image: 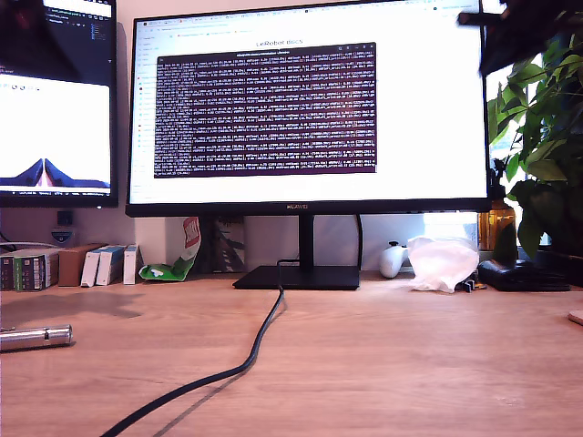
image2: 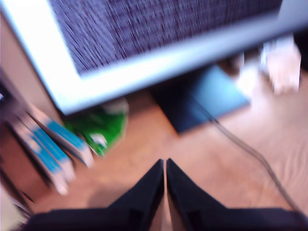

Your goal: Pick the metallic laser pointer with your right arm, pass it to your left arm, then place it down to the left side of the table

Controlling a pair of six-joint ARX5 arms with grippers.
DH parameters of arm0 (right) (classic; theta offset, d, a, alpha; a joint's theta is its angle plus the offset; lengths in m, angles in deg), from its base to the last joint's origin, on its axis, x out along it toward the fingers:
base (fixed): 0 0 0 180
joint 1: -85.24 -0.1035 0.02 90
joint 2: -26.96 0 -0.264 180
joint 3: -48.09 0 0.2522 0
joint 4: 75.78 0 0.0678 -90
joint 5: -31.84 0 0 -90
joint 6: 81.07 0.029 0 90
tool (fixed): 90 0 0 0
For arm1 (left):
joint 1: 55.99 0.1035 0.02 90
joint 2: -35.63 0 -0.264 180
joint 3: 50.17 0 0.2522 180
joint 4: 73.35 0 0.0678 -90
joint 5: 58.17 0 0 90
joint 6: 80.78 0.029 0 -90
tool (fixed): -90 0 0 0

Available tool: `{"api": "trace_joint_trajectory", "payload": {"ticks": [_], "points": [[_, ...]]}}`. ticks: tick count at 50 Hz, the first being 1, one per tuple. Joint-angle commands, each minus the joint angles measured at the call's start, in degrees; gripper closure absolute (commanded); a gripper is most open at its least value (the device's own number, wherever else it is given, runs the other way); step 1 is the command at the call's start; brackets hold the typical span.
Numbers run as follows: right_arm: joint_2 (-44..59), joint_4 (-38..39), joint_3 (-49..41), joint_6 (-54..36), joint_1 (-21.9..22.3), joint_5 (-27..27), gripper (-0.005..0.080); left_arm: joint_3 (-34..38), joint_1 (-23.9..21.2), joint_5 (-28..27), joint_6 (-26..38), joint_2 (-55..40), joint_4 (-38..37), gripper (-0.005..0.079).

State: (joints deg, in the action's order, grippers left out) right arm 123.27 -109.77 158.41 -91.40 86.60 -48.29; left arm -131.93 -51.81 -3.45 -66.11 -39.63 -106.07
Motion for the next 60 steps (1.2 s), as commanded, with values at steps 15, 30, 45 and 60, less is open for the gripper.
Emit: {"api": "trace_joint_trajectory", "payload": {"ticks": [15,30,45,60], "points": [[-16.0,6.5,-13.2,0.1,6.6,0.2,0.0763,-0.2,4.2,-3.9,-1.3,2.5,0.5,0.0766],[-30.8,17.5,-34.7,0.1,13.0,6.8,0.0763,1.9,6.3,-7.8,-1.2,4.5,-1.2,0.0766],[-41.5,19.1,-46.3,1.8,14.2,8.1,0.0763,8.0,6.7,-7.7,-1.4,11.1,-1.0,0.0766],[-51.9,18.2,-55.1,3.1,14.2,8.1,0.0763,22.1,7.1,-4.3,-4.9,20.2,7.1,0.0766]]}}
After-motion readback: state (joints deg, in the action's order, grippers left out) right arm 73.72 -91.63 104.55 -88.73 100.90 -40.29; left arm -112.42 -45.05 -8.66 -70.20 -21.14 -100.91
